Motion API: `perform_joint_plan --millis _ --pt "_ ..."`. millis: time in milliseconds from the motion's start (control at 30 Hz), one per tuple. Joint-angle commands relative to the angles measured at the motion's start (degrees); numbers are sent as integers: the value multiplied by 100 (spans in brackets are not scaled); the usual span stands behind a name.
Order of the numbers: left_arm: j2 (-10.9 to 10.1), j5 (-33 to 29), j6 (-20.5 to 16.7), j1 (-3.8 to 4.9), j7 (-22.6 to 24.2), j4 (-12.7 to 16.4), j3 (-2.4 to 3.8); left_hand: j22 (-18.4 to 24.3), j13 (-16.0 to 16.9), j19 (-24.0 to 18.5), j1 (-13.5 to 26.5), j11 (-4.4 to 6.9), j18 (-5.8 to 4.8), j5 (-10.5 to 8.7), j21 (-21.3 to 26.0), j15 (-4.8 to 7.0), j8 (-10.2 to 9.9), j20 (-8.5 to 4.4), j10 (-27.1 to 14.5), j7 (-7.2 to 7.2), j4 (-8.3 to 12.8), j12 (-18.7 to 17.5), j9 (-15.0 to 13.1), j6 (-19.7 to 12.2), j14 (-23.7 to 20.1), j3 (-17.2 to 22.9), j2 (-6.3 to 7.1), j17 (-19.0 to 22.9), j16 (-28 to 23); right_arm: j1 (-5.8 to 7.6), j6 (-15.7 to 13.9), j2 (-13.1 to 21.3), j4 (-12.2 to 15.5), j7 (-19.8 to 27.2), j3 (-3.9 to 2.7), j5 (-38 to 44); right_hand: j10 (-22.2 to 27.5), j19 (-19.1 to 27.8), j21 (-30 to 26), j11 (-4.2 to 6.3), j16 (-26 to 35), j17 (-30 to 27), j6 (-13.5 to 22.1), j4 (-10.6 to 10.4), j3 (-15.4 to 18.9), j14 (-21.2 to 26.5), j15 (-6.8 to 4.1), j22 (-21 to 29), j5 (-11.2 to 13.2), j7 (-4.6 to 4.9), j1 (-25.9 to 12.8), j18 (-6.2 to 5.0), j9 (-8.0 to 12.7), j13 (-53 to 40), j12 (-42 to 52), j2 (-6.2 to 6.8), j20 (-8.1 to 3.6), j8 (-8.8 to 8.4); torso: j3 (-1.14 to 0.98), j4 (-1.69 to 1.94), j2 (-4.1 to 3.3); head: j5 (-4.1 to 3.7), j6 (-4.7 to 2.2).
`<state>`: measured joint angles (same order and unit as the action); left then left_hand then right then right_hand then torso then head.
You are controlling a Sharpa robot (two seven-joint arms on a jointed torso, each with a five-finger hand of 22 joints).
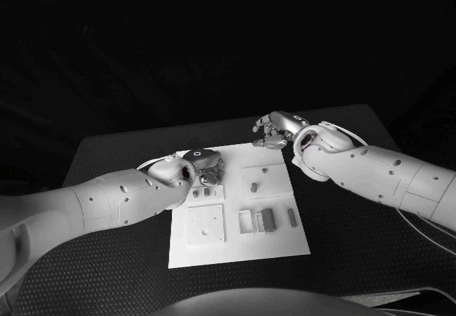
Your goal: Assemble the parts on the task board
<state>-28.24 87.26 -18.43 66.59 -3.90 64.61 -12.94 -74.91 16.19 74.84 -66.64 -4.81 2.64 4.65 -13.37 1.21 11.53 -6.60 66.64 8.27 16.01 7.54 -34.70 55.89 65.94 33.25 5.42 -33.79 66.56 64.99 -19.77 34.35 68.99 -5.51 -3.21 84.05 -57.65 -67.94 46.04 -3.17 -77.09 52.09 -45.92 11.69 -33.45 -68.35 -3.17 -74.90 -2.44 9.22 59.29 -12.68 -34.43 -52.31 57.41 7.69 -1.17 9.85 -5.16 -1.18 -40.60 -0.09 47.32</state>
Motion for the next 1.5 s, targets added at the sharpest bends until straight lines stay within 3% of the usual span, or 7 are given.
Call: perform_joint_plan --millis 33,467,567,700,1500 --pt "28 83 286 -94 -48 -17 -43 -134 -7 4 2 -4 317 -26 -31 38 37 -47 53 -12 21 -32 11 57 10 22 -42 2 41 -2 31 -1 9 18 -2 1 40 6 -29 2 32 6 5 -24 13 -44 -1 -106 -33 50 -35 -232 9 10 15 -45 -22 -25 4 0 -1 -5 5" --pt "23 117 157 -112 -24 -14 -49 -119 47 -17 -160 51 278 33 -11 91 125 -80 214 -69 41 -15 28 194 77 174 -123 22 84 -2 31 -3 8 20 -2 -3 40 5 -29 2 32 6 4 -25 13 -45 -1 -106 -33 50 -36 -232 10 12 17 -45 -23 -25 3 1 -1 -8 17" --pt "10 117 64 -115 10 -14 -49 -117 71 2 -329 65 260 -118 -5 106 142 -101 259 -73 47 -44 46 212 93 349 -163 34 94 -2 36 -1 9 23 -2 -6 40 5 -29 2 32 6 4 -25 14 -45 -1 -106 -33 50 -36 -232 10 12 17 -45 -23 -25 3 2 0 -4 16" --pt "-4 117 -12 -117 39 -12 -49 -126 106 41 -417 89 251 -138 -22 128 183 -123 342 -95 53 -38 44 272 125 430 -178 33 123 -2 35 5 10 23 -2 -7 40 5 -29 2 31 6 4 -25 14 -45 -1 -106 -33 50 -36 -232 10 12 18 -43 -23 -25 4 2 1 -3 13" --pt "-190 -184 -515 -116 363 105 -42 -122 182 145 -475 133 218 -139 -56 176 245 -184 453 -134 44 -97 33 350 258 551 -226 38 191 -2 19 25 21 27 -2 -9 40 4 -29 2 31 7 3 -26 15 -46 -2 -106 -34 49 -38 -232 10 15 22 -43 -23 -24 4 1 2 -6 -9"
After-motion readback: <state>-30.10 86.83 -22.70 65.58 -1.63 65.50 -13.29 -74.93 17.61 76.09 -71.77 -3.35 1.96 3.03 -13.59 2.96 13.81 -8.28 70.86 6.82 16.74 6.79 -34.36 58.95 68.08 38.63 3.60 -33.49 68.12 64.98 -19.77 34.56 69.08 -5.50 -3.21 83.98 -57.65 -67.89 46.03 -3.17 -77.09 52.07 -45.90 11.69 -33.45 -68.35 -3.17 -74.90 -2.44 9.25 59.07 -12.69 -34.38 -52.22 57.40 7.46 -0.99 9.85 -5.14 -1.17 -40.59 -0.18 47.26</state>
